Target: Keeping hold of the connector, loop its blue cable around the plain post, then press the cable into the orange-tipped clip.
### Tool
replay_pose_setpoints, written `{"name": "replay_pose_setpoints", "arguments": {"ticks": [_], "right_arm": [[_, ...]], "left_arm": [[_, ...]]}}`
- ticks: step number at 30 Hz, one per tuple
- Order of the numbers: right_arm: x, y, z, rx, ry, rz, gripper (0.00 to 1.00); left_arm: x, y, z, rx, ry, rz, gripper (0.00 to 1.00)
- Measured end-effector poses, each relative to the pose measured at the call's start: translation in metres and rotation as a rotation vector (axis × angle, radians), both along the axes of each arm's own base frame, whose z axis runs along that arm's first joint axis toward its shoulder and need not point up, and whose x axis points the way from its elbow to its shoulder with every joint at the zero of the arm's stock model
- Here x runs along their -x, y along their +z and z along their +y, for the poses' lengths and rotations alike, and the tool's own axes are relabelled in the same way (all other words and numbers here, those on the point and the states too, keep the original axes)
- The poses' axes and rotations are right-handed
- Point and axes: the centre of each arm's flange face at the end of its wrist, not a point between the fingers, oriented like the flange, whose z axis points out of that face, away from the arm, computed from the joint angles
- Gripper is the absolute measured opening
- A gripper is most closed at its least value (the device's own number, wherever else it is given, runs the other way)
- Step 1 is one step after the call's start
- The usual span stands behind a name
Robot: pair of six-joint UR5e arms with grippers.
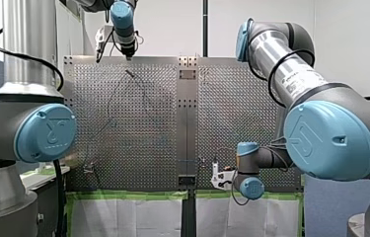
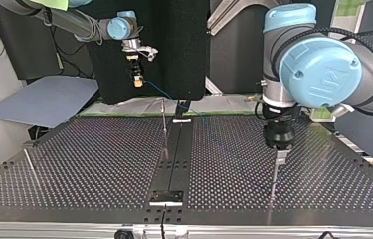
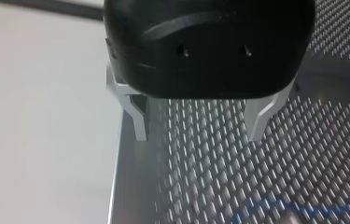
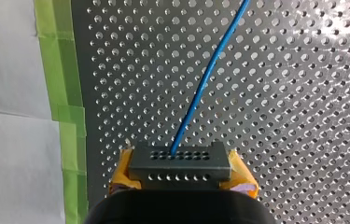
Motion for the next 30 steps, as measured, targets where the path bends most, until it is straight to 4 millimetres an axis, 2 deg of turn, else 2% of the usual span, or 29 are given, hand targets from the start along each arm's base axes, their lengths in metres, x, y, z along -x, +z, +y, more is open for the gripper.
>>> {"name": "replay_pose_setpoints", "arguments": {"ticks": [15,24,30], "right_arm": [[-0.001,0.0,0.0,0.001,0.011,-0.001,0.0],[-0.002,0.0,0.001,0.001,0.02,-0.001,0.0],[-0.002,0.0,0.001,0.002,0.023,0.0,0.0]], "left_arm": [[-0.021,-0.032,-0.066,-0.134,-0.066,-0.045,1.0],[-0.057,-0.071,-0.074,-0.24,0.014,-0.037,1.0],[-0.066,-0.077,-0.068,-0.299,0.076,-0.042,1.0]]}}
